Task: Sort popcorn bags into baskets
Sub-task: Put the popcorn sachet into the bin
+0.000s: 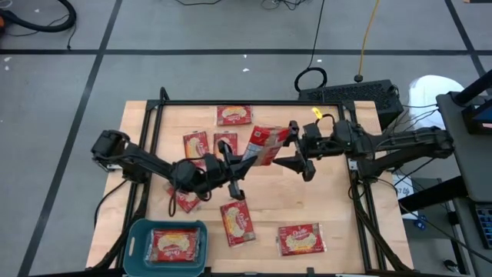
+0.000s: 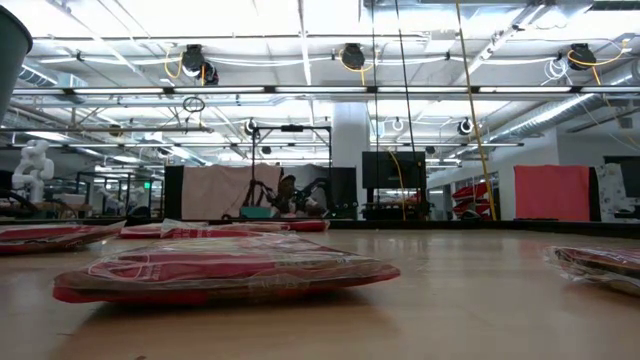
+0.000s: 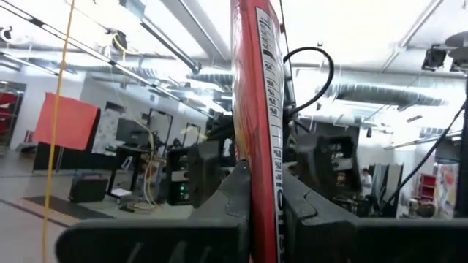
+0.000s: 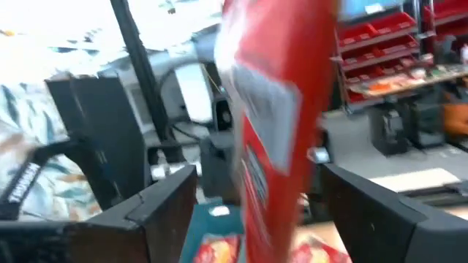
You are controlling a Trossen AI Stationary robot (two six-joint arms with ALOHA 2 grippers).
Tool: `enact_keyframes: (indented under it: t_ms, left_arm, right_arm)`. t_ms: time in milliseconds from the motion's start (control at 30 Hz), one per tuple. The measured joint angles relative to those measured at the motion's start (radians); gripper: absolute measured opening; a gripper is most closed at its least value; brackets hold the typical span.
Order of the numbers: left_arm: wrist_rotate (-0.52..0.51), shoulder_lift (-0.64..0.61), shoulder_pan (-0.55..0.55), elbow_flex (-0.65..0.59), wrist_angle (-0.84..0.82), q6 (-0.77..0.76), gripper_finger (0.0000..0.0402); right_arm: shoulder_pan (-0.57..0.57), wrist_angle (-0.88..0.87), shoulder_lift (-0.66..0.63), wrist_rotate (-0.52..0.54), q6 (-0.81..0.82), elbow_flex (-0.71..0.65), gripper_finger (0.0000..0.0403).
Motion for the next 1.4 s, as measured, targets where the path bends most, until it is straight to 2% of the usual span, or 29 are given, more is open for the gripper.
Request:
enact_keyframes:
  t_ms: [133,233,367,467,533,600,733,833,900,967,1100,1300,1400]
  left_arm:
    - [-0.005,0.029,0.017,0.033,0.007,0.0,0.0046]
    - [-0.005,0.038,0.028,0.047,0.008,-0.01,0.0054]
    - [-0.022,0.021,0.034,0.05,-0.003,-0.098,0.0057]
    - [-0.062,-0.025,0.024,0.05,-0.074,-0.134,0.0063]
    - [-0.106,-0.07,0.012,0.05,-0.181,-0.143,0.0074]
    - [-0.16,-0.128,0.004,0.05,-0.319,-0.167,0.0093]
    - [-0.174,-0.273,-0.002,0.051,-0.647,-0.296,0.0143]
    - [-0.175,-0.405,0.002,0.051,-0.904,-0.508,0.0171]
    - [-0.153,-0.5,0.019,0.051,-1.072,-0.678,0.0177]
    - [-0.089,-0.587,0.043,0.051,-1.229,-0.81,0.0174]
    - [0.031,-0.721,0.095,0.051,-1.47,-0.91,0.015]
    - [0.149,-0.819,0.127,0.051,-1.623,-0.822,0.0105]
    - [0.197,-0.824,0.15,0.051,-1.644,-0.813,0.0101]
  right_arm:
    - [-0.012,0.061,0.056,-0.05,0.078,-0.001,0.0231]
    - [-0.022,0.088,0.086,-0.072,0.127,-0.002,0.0176]
    - [-0.032,0.068,0.073,-0.074,0.138,-0.002,0.0093]
    - [-0.042,0.031,0.05,-0.073,0.151,-0.002,0.0033]
    - [-0.047,0.0,0.032,-0.073,0.171,-0.002,0.0012]
    - [-0.049,-0.031,0.015,-0.068,0.197,-0.002,0.0015]
    - [-0.049,-0.07,-0.012,-0.044,0.253,-0.002,0.0023]
    - [-0.049,-0.134,-0.027,-0.066,0.293,-0.001,0.0012]
    - [-0.049,-0.18,-0.028,-0.114,0.341,0.001,0.0007]
    - [-0.045,-0.253,-0.026,-0.163,0.393,0.022,0.0008]
    - [-0.024,-0.42,0.01,-0.203,0.461,0.11,0.001]
    - [0.008,-0.591,0.15,-0.212,0.429,0.302,0.001]
    - [0.019,-0.709,0.252,-0.264,0.426,0.415,0.001]
